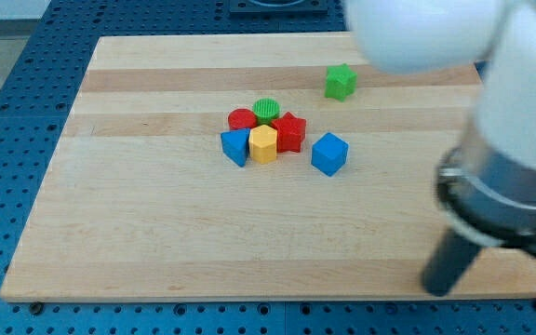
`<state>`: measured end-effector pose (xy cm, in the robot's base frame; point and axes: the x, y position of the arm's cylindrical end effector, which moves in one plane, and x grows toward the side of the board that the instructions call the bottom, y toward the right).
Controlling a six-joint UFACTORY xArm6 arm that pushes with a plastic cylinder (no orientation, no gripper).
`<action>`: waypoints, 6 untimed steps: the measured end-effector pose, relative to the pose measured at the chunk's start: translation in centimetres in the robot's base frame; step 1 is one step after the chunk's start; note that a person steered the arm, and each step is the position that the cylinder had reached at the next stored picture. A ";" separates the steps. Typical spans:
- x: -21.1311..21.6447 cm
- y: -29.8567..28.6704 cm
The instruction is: Place the yellow heart below the blue cube
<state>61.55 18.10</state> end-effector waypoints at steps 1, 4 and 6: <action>-1.3 9.3; -5.3 0.8; -8.3 -6.9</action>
